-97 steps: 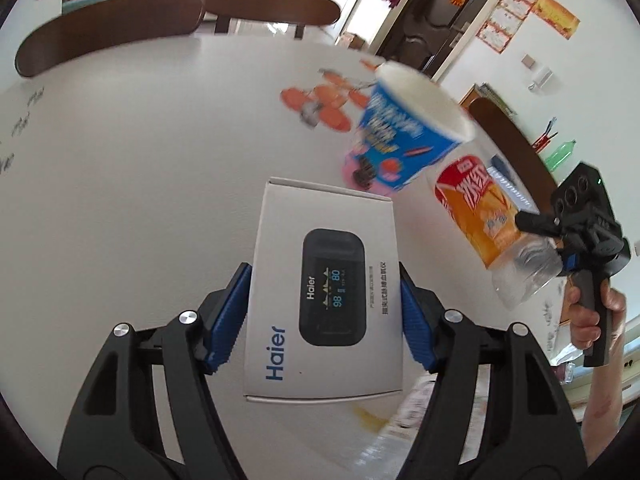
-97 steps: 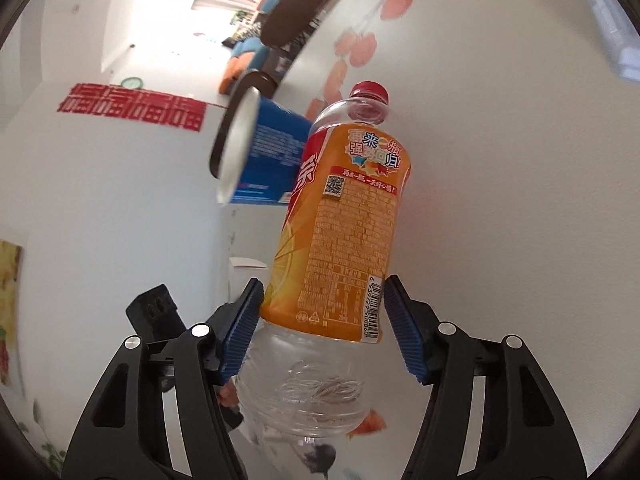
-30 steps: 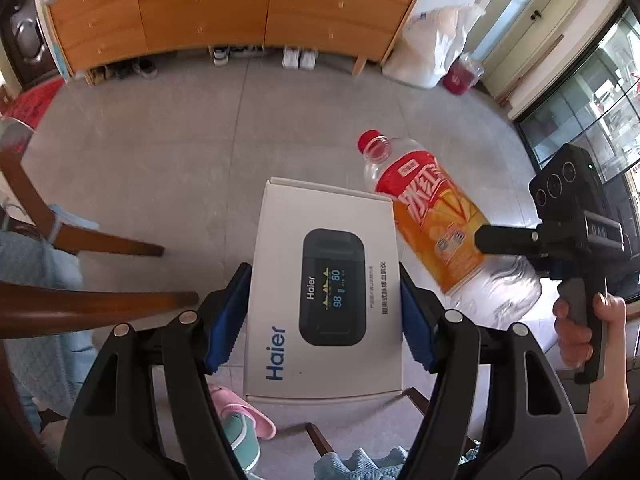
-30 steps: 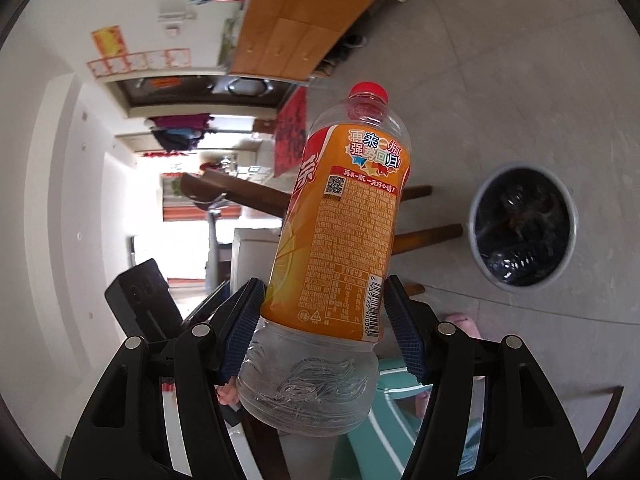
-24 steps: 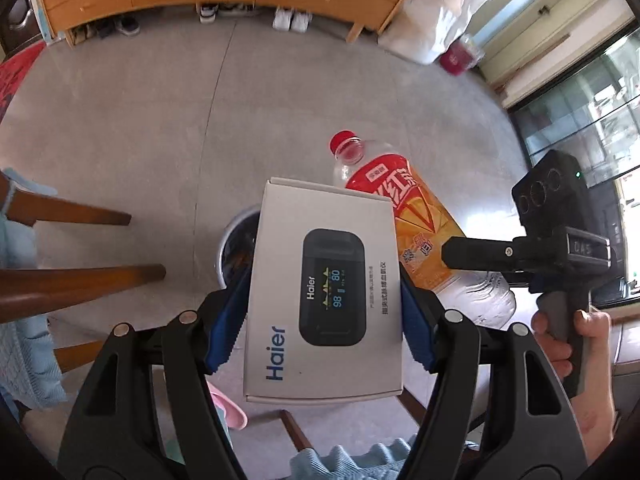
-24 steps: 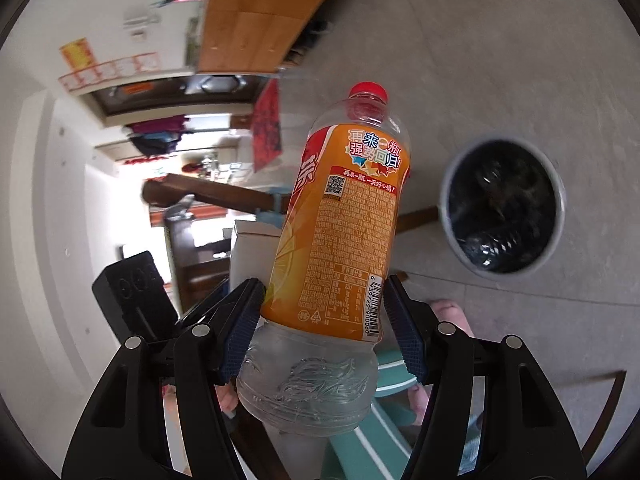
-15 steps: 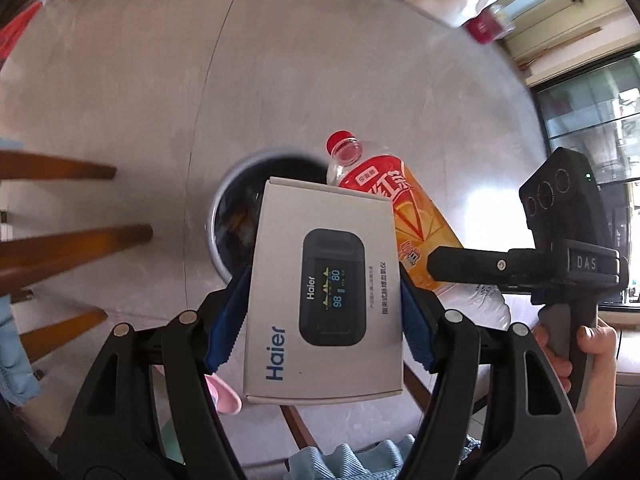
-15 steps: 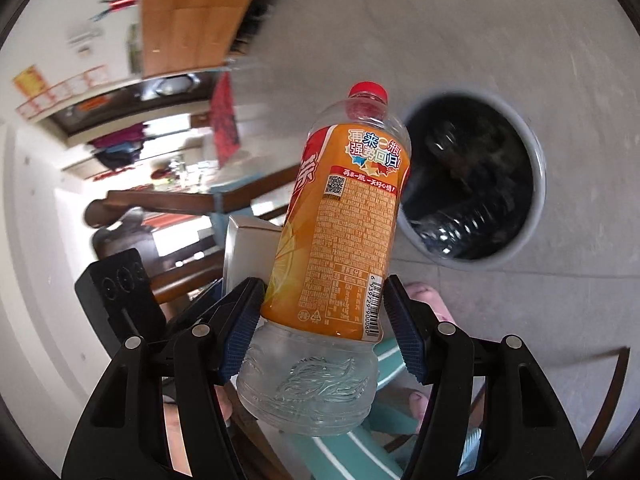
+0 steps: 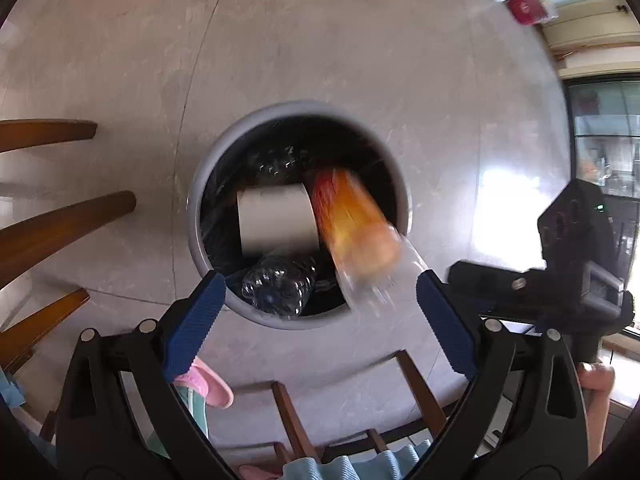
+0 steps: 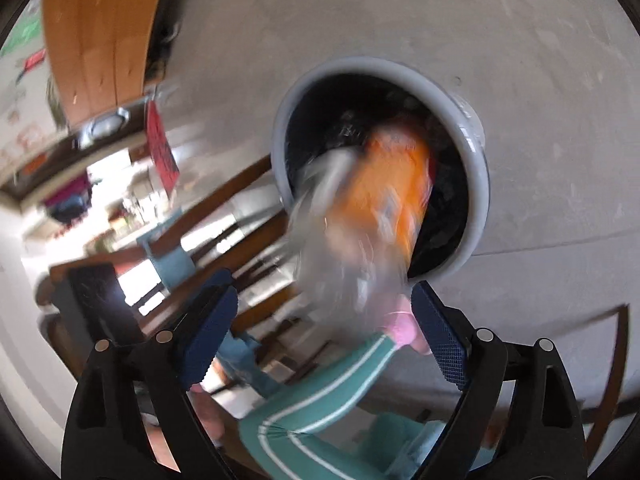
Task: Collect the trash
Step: 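Open both grippers over the grey bin to drop box and bottle, then turn both grippers back toward the table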
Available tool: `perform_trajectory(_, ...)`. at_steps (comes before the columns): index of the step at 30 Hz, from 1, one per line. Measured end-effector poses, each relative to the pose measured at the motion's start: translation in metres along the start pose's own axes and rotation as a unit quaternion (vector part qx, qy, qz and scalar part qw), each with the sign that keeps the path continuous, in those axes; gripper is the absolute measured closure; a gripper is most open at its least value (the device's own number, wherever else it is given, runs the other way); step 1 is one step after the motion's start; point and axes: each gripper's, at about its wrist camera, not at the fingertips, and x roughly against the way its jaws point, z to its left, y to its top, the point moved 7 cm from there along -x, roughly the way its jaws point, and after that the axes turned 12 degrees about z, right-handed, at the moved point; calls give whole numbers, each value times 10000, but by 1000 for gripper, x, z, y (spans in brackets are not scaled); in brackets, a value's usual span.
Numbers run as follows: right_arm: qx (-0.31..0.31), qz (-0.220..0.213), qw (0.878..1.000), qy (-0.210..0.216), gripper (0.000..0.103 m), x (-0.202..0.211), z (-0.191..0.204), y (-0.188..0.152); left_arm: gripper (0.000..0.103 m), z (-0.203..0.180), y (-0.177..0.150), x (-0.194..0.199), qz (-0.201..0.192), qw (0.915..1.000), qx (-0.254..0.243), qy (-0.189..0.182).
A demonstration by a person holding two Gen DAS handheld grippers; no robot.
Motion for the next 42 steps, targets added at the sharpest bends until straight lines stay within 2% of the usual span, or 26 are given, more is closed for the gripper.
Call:
perform_trajectory(7, 303, -184, 9994, -56, 14, 34, 16, -4, 9, 14, -17, 29, -387, 9989, -5, -263)
perform_trajectory(16, 901, -364, 9951, 174, 14, 69, 58, -36, 9, 23, -34, 105, -1100, 9928, 234, -402)
perform_trajectory(24, 1732, -407, 9831, 432, 14, 89, 110, -87, 9, -1, -73, 170, -1752, 9845, -16, -47)
perform_trajectory(30, 2270, -497, 9715, 459, 14, 110, 148, -129, 9, -17, -111, 227, -2303, 9731, -70, -78)
perform_trajectory(34, 2819, -452, 9573, 456, 14, 119, 186, -170, 9, -16, -147, 275, -2688, 9631, -52, -129)
perform_trajectory(39, 3499, -277, 9354, 427, 14, 102, 244, -222, 7, -1, -199, 332, -3169, 9484, -17, 49)
perform_trajectory(42, 3917, 22, 9195, 311, 14, 72, 282, -256, 7, 23, -241, 371, -3519, 9358, 132, 149)
